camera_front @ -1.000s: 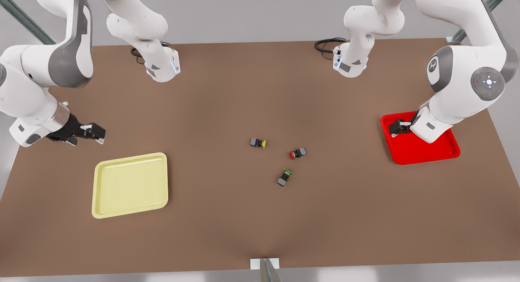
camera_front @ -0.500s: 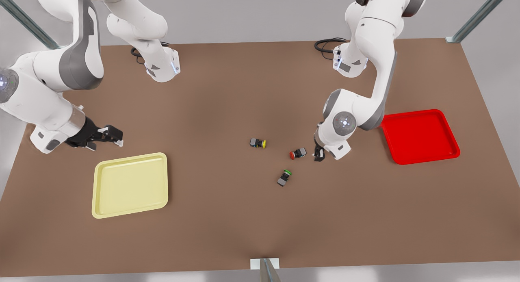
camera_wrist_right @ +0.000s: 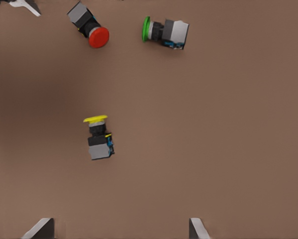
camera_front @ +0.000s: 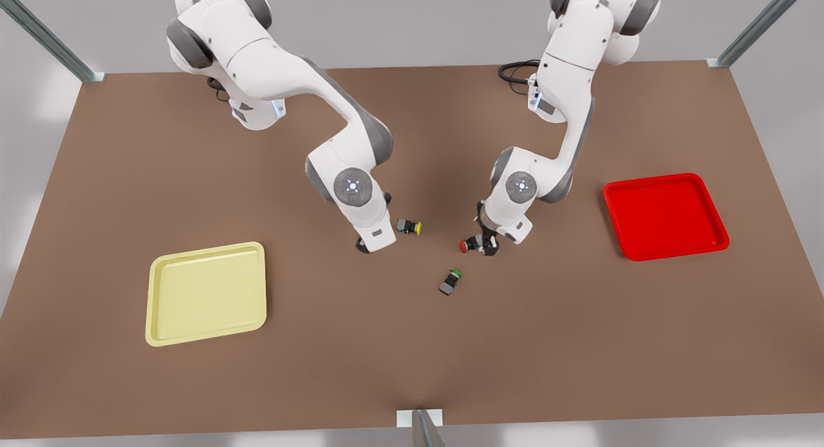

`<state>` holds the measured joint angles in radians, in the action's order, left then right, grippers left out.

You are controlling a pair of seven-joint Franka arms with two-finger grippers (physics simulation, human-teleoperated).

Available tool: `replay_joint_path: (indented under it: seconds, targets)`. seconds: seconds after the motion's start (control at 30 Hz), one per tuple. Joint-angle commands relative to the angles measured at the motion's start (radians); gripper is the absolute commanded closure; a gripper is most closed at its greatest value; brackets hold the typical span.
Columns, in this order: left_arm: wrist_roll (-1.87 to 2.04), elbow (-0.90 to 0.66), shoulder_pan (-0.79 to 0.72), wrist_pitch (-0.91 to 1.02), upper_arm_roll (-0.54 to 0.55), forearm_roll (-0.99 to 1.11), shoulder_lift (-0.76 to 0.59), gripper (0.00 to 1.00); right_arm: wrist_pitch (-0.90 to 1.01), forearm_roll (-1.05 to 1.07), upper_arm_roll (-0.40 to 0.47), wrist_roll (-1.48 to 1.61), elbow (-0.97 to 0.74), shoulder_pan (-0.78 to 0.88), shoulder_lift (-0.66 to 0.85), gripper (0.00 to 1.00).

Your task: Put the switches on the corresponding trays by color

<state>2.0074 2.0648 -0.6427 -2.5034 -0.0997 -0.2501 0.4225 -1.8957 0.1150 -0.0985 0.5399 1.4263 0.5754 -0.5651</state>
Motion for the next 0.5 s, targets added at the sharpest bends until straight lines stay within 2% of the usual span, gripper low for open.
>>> replay_joint_path:
  seconds: [0.0,0.07,0.13,0.27,0.47]
  targets:
    - [0.005,0.003,-0.002,0.000,0.000,-0.003,0.002,0.00,0.000,0.002,-0.001,0.000,0.000,0.000,-0.006,0.00]
    - [0.051,0.014,-0.005,0.003,0.000,-0.012,0.019,0.00,-0.014,0.005,-0.009,-0.061,0.042,0.001,-0.009,0.00]
    - [0.114,0.012,-0.020,0.001,0.000,-0.012,0.021,0.00,-0.138,-0.008,-0.033,-0.086,0.094,0.001,-0.048,0.00]
    - [0.109,-0.002,-0.020,-0.048,0.000,-0.003,0.056,0.00,-0.259,-0.126,-0.112,-0.086,0.091,0.001,-0.141,0.00]
    - [0.113,-0.023,-0.028,-0.081,0.000,-0.008,0.107,0.00,-0.325,-0.187,-0.138,-0.092,0.077,0.027,-0.203,0.00]
